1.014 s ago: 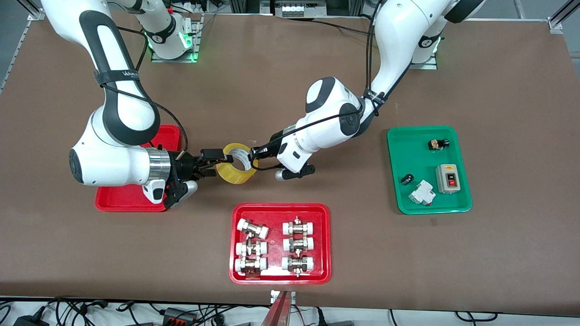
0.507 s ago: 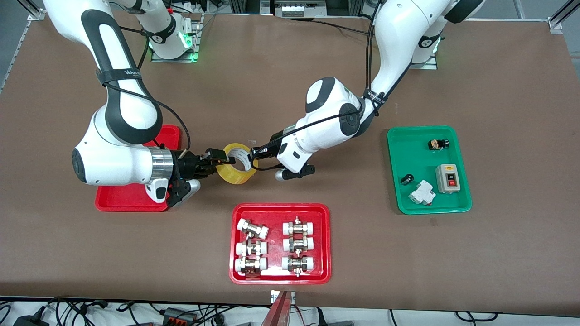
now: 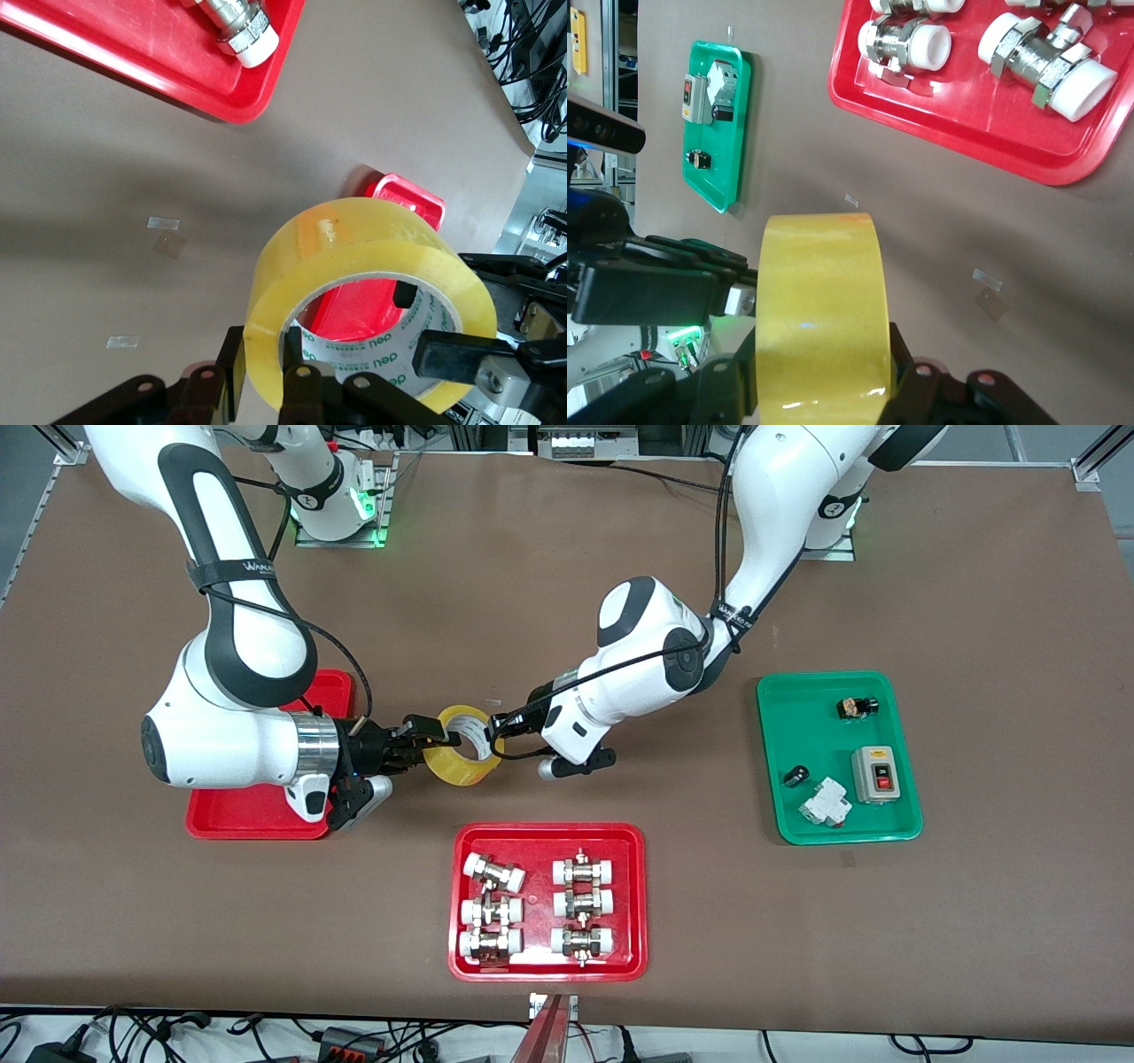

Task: Left arm passes tape to right arm into tray
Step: 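Close the right gripper on the tape rim and open the left gripper, then move the tape over the empty red tray while the left gripper withdraws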

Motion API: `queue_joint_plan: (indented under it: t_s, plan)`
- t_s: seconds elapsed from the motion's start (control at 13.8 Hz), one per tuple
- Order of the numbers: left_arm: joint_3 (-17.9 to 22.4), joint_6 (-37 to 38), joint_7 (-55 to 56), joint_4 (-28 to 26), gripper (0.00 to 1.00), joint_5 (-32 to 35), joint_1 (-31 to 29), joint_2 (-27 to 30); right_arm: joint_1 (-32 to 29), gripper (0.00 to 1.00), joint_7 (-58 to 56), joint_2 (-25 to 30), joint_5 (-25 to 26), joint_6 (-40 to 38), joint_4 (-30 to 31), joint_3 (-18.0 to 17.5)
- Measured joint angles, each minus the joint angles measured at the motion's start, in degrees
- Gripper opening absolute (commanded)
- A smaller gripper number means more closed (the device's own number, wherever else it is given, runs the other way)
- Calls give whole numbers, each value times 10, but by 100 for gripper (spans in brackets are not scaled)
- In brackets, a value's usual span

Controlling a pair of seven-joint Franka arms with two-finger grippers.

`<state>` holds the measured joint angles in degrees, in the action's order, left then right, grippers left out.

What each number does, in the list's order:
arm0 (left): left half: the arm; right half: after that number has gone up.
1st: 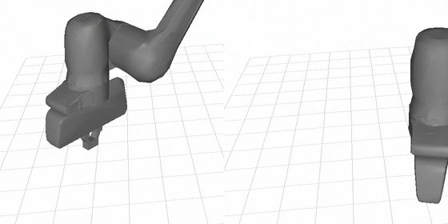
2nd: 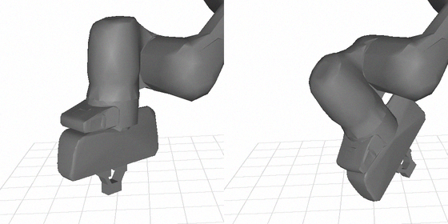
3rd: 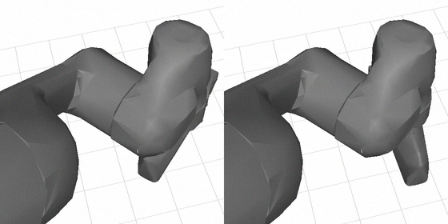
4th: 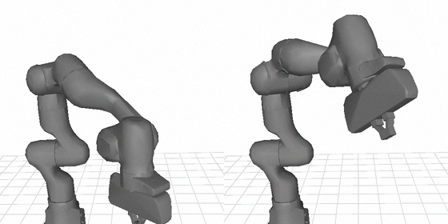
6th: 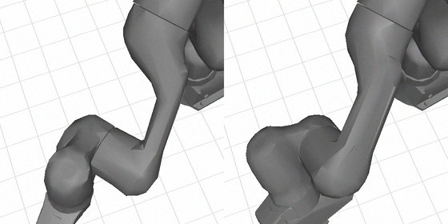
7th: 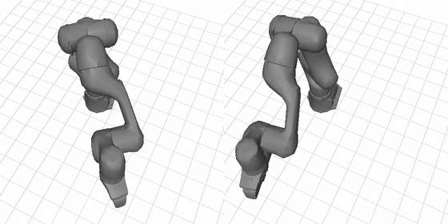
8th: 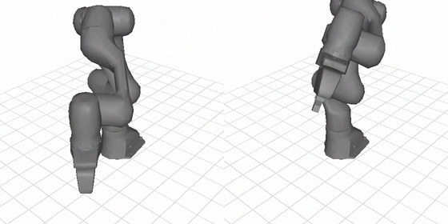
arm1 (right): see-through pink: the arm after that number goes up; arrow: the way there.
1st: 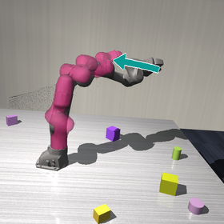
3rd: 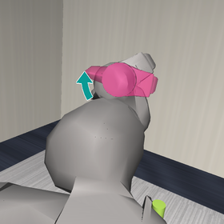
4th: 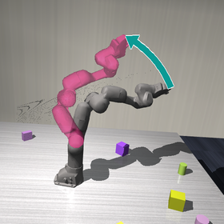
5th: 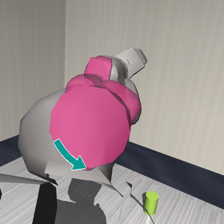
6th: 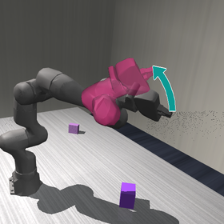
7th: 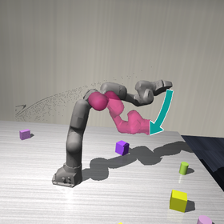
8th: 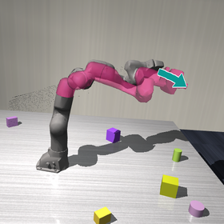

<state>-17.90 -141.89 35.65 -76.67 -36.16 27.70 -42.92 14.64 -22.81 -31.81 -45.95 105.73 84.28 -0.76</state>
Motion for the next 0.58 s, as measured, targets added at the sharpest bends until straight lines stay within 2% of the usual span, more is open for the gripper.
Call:
queue_joint_plan:
  t_s: [0.22, 0.43, 0.58]
  plan:
    - [3, -4, -14, 9, 100, 1, -4, 0, -1, 14, 0, -2, 0, 0, 0, 2]
    - [5, 0, -43, 18, 100, 1, -34, 6, -1, 14, 0, -3, 0, 0, 0, 2]
    - [6, 52, -63, 20, 100, 4, -63, 24, -1, 14, 0, -3, 0, 0, 0, 2]
